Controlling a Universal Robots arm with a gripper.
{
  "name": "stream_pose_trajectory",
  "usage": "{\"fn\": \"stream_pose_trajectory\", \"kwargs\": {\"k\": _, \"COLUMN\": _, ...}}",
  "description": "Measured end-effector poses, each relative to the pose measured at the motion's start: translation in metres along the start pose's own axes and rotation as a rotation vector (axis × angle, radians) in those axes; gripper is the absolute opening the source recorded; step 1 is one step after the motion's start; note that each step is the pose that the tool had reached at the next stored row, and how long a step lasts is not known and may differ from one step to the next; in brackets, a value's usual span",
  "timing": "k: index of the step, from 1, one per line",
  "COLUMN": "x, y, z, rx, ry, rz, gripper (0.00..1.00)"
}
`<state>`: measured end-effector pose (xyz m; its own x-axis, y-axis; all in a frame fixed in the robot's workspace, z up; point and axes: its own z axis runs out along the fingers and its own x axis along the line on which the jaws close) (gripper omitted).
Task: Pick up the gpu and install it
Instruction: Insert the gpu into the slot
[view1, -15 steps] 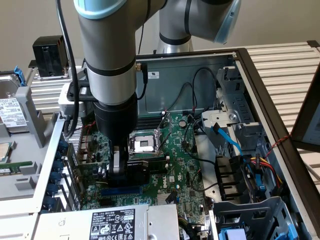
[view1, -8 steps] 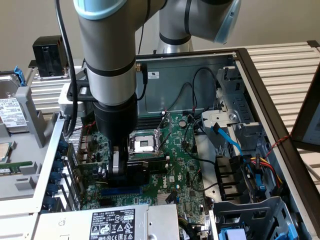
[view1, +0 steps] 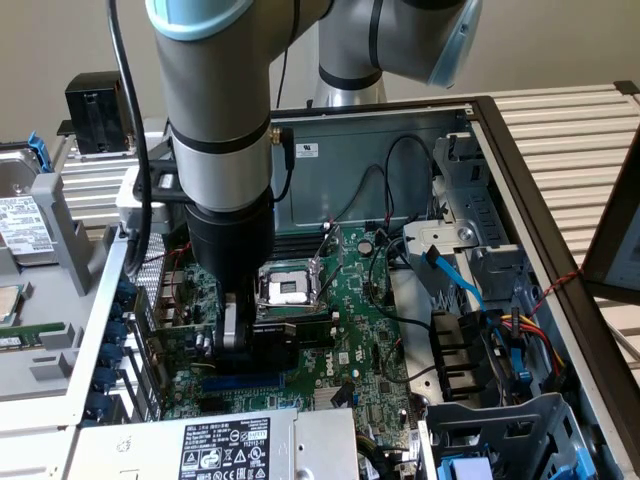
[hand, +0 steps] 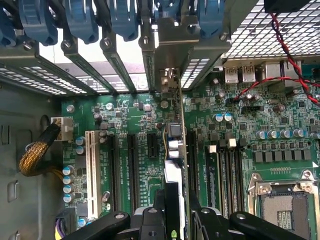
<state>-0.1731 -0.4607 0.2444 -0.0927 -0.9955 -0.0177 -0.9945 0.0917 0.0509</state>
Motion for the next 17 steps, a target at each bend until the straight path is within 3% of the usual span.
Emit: {"fn": "stream_pose_trajectory", "kwargs": {"k": 17, "x": 0.0004, "y": 0.0005, "z": 0.0004, "rx": 0.0007, "ry": 0.0033, "rz": 0.015, "gripper": 0.27}}
